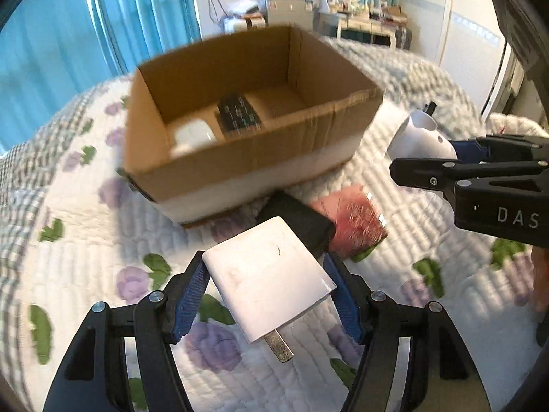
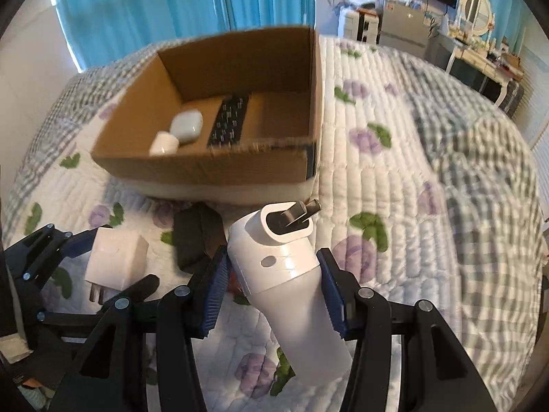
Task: Organize rigid objects
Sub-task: 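Grasp the white charger plug with the left gripper while the right gripper holds the device, then carry the plug and device into the box and open both grippers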
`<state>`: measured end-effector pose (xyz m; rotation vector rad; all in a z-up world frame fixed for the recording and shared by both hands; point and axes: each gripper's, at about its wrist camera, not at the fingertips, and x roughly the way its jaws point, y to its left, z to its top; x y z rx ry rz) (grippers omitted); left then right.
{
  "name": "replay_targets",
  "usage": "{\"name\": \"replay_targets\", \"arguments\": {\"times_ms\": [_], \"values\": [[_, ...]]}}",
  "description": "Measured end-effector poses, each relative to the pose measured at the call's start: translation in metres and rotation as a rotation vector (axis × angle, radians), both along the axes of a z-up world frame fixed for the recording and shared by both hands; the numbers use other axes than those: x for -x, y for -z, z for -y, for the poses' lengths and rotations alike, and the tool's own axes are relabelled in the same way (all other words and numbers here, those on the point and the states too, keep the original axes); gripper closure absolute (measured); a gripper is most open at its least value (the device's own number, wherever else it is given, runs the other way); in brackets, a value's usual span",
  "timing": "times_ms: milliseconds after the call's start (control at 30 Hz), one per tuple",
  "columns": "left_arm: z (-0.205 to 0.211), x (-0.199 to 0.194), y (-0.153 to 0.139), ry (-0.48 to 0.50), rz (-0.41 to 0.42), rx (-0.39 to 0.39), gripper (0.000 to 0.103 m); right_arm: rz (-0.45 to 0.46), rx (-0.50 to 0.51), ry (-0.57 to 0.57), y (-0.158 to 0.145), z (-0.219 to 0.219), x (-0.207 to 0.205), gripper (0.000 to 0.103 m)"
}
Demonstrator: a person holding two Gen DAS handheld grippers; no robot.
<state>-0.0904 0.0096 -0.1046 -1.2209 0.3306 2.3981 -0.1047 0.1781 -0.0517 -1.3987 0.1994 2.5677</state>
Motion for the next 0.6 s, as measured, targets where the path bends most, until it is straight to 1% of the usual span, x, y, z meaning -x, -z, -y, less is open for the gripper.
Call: {"name": "replay_targets", "arguments": {"times_ms": [67, 167, 200, 333, 433, 533, 600], "values": [[-0.002, 0.013, -0.015, -0.009, -0.019, -0.026, 0.034, -0.019, -0.016, 0.000, -0.015, 0.003, -0.003, 0.053], [0.003, 0.014, -0.036, -0.028, -0.054, -0.068, 0.034, -0.049, -0.049, -0.001, -0.041, 0.008, -0.006, 0.052], [-0.003, 0.018, -0.042, -0.031, -0.063, -0.075, 0.034, -0.060, -0.061, -0.002, -0.049, 0.009, -0.007, 0.052], [-0.002, 0.028, -0.070, -0.059, -0.103, -0.122, 0.034, -0.105, -0.090, -0.005, -0.081, 0.012, -0.008, 0.052], [0.001, 0.043, -0.092, -0.078, -0.137, -0.139, 0.034, -0.135, -0.103, -0.011, -0.103, 0.014, -0.004, 0.053], [0.000, 0.058, -0.110, -0.068, -0.164, -0.153, 0.034, -0.165, -0.144, -0.031, -0.126, 0.018, 0.006, 0.053], [0.000, 0.070, -0.121, -0.075, -0.186, -0.156, 0.034, -0.184, -0.154, -0.041, -0.138, 0.018, 0.014, 0.053]]}}
